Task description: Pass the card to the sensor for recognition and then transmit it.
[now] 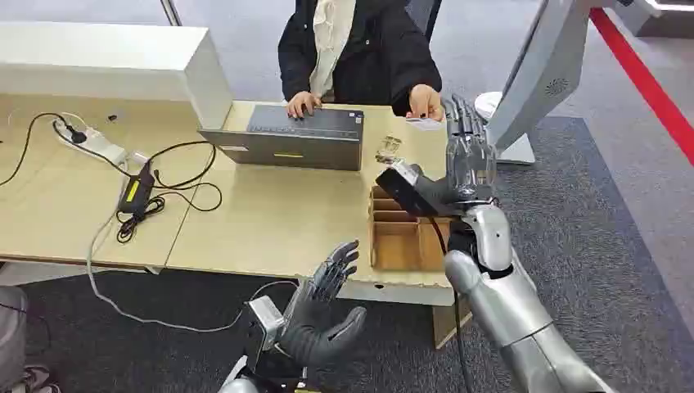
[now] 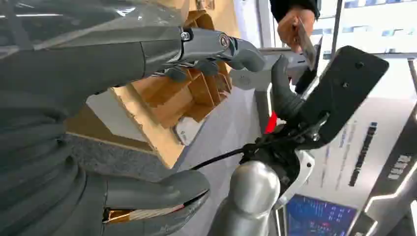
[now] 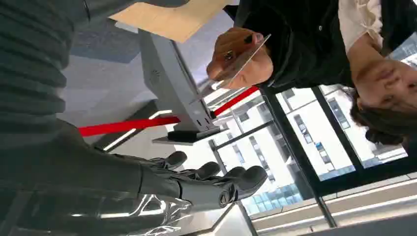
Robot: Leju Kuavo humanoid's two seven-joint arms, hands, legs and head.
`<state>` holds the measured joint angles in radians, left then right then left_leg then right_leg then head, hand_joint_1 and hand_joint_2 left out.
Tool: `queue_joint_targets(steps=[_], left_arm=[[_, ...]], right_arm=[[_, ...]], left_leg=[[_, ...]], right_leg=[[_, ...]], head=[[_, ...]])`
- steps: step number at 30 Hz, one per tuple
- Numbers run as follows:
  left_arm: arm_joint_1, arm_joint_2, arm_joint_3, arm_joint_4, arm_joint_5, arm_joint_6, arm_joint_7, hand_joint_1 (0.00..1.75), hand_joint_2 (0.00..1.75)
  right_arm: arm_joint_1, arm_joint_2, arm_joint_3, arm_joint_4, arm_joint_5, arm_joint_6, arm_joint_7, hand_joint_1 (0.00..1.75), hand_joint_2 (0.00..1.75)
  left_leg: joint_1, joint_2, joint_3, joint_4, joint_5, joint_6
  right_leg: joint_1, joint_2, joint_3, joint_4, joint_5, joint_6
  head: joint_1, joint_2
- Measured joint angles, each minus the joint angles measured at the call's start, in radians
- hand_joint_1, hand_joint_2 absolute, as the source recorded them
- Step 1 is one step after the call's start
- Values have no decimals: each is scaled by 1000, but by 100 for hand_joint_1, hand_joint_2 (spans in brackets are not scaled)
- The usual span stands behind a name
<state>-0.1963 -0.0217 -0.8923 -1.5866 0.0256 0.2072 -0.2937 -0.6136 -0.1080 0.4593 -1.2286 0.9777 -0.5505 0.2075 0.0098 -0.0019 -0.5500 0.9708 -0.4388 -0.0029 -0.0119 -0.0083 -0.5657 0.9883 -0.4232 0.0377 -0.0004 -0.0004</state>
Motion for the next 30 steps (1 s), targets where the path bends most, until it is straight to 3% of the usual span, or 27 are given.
queue_joint_targets(steps=[6,14,15,16,17,18,30], left_arm=[[-9,1,-8,5,9,30,-2,0,175],[-13,1,-16,9,16,58,-5,0,175],[-16,2,-18,10,20,59,-5,0,175],[-18,2,-19,11,21,61,-4,0,175],[-19,2,-21,11,21,64,-4,0,175],[-20,2,-24,11,25,68,-4,0,175],[-28,2,-31,13,34,77,-2,0,175]], right_arm=[[-117,25,43,187,-16,-5,-18,0,175],[-192,56,72,327,-54,-34,-42,0,175],[-209,61,78,352,-65,-44,-45,24,175],[-218,66,85,379,-75,-49,-47,152,175],[-221,67,87,387,-78,-52,-50,152,175],[-224,68,90,397,-85,-56,-51,175,175],[-243,76,111,465,-131,-87,-58,175,175]], left_leg=[[0,0,0,0,0,0],[0,0,0,0,0,0],[0,0,0,0,0,0],[0,0,0,0,0,0],[0,0,0,0,0,0],[0,0,0,0,0,0],[0,0,0,0,0,0]], right_leg=[[0,-1,0,0,0,0],[0,-1,-1,0,0,0],[0,-1,-1,0,0,0],[0,-1,-1,0,0,0],[0,-1,-1,0,0,0],[0,-1,-1,0,0,0],[0,-1,-1,0,0,0]], head=[[0,0],[1,0],[0,0],[0,0],[0,0],[0,0],[0,0]])
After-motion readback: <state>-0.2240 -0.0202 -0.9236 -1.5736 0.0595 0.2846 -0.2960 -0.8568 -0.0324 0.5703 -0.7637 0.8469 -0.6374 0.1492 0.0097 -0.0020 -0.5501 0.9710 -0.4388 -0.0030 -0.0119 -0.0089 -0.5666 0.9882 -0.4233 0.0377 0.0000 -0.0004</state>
